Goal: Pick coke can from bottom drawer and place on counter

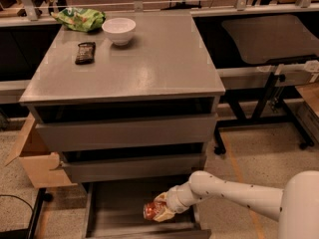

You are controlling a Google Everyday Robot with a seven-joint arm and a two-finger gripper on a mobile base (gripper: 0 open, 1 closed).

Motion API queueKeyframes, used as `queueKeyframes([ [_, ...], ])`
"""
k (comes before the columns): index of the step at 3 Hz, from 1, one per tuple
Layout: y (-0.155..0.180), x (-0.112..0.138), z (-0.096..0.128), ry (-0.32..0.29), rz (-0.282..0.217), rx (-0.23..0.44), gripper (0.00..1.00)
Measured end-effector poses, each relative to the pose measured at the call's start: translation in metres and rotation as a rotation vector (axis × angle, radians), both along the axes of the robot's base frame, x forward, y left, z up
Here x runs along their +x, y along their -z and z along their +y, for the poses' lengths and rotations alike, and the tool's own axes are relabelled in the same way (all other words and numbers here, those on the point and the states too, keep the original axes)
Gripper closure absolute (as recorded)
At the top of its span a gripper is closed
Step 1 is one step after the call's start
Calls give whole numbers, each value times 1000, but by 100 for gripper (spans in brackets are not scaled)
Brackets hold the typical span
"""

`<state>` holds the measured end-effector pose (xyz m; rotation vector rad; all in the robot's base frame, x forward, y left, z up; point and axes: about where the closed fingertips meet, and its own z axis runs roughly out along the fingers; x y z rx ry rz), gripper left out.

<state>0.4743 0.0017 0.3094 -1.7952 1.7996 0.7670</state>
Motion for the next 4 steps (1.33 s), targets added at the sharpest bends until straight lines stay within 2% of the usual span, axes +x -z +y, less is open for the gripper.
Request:
queueKeyframes([
  [1, -32, -8, 4, -24, -70, -34, 100],
  [2, -92, -18, 4, -40, -202, -67, 100],
  [3, -164, -24, -6, -60, -343, -102, 100],
  [4, -162, -25, -5, -61, -340, -100, 100],
])
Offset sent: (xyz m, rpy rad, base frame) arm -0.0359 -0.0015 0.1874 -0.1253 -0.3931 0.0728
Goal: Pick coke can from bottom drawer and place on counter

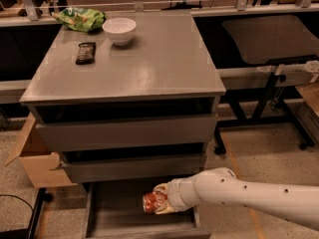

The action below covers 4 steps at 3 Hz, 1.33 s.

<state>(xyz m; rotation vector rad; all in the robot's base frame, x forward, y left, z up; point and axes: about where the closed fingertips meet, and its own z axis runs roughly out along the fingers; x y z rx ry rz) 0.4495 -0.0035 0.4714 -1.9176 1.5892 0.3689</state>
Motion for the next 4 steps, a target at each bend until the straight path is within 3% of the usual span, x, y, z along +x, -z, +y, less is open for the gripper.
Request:
queueKeyframes([
  [1, -22, 3, -5, -4, -51, -15, 100],
  [4, -184, 16, -47, 4, -372, -66, 100],
])
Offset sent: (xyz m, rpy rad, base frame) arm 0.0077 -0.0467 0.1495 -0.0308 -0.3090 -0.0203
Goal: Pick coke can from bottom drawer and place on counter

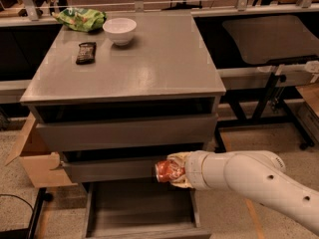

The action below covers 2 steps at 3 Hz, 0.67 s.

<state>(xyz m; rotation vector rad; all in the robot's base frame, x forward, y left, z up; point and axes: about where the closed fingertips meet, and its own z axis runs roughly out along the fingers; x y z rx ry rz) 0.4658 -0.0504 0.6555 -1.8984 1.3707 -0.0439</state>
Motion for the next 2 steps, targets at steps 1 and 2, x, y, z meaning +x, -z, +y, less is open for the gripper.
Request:
queueKeyframes([
  [1, 0, 0, 0, 0, 0, 0, 100],
  [2, -28, 12, 2, -21, -67, -14, 100],
])
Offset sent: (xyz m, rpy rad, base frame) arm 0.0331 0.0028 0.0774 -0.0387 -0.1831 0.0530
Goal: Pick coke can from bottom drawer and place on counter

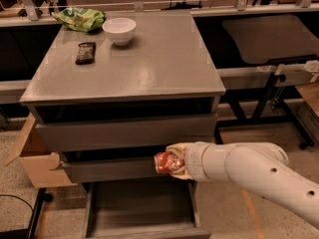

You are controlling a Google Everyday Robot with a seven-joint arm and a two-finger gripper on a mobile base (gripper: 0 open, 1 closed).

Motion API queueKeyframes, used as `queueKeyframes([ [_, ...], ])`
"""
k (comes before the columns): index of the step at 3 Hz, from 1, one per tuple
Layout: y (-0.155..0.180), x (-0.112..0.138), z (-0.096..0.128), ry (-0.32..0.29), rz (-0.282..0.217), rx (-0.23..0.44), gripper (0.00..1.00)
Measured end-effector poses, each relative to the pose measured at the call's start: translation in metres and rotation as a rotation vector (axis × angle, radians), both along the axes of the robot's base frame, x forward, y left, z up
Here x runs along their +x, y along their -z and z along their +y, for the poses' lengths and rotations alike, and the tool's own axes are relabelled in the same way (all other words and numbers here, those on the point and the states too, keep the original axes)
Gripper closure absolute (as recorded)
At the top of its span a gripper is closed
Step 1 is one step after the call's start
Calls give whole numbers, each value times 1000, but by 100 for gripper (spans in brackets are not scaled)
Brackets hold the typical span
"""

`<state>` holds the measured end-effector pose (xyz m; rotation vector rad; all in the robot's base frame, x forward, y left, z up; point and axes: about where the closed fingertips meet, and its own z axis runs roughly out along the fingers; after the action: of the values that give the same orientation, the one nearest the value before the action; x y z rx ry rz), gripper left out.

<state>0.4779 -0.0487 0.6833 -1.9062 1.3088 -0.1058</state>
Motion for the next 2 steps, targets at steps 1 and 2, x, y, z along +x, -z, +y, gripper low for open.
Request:
queueKeyframes([
  [1, -49, 15, 3, -39, -89, -42, 100],
  [2, -90, 26, 6, -73, -145, -85, 100],
])
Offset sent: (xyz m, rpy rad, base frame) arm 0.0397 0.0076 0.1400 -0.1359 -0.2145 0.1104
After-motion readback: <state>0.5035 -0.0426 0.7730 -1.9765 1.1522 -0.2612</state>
